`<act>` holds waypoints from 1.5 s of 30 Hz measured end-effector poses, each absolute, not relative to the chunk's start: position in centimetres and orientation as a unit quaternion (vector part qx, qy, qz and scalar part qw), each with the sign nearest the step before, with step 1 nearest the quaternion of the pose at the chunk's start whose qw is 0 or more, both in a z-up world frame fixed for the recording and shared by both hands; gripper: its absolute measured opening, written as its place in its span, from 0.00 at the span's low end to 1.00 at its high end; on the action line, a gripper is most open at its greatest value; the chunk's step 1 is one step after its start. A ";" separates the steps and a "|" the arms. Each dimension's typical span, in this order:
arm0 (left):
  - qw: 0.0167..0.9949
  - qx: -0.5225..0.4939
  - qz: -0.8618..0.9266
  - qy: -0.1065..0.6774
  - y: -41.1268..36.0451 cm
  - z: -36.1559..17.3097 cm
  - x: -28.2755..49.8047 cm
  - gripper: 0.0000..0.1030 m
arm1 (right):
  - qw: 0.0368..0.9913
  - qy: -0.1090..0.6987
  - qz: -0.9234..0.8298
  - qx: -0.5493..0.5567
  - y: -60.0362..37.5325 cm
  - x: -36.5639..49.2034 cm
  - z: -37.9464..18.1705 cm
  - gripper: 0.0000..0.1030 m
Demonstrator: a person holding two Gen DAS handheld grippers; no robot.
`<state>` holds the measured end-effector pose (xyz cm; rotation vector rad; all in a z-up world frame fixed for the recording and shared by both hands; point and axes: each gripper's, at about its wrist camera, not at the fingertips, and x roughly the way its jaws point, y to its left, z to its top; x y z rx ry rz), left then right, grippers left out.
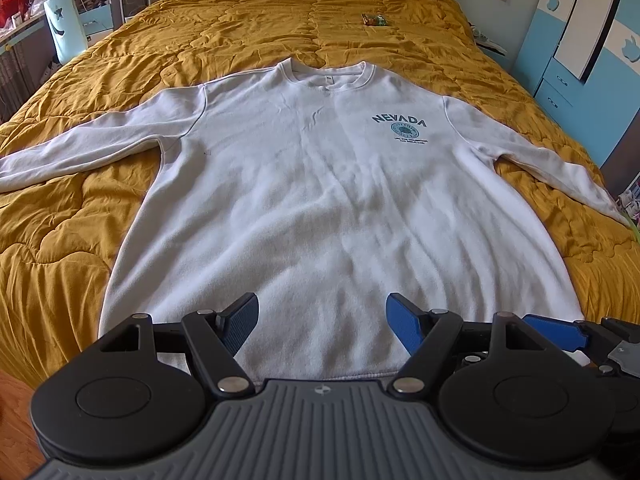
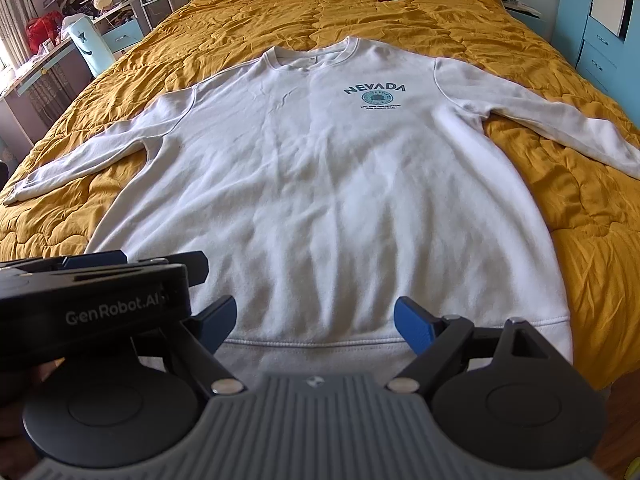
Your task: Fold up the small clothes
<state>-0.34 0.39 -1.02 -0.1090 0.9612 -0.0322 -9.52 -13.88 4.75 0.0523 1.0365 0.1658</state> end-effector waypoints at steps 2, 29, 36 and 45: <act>0.886 -0.052 -0.015 0.461 0.4 -1.0 -0.3 0.83 | 0.865 0.494 0.078 0.025 -13.8 -9.5 4.7 0.79; 0.884 -0.079 -0.044 0.459 0.7 -1.2 0.0 0.82 | 0.864 0.496 0.079 0.033 -14.1 -9.3 4.4 0.79; 0.882 -0.058 -0.030 0.467 0.4 -1.4 0.3 0.83 | 0.860 0.503 0.076 0.025 -13.8 -9.0 4.0 0.79; 0.882 -0.021 -0.026 0.469 1.0 -1.2 1.9 0.84 | 0.856 0.509 0.083 0.025 -13.0 -7.8 3.6 0.79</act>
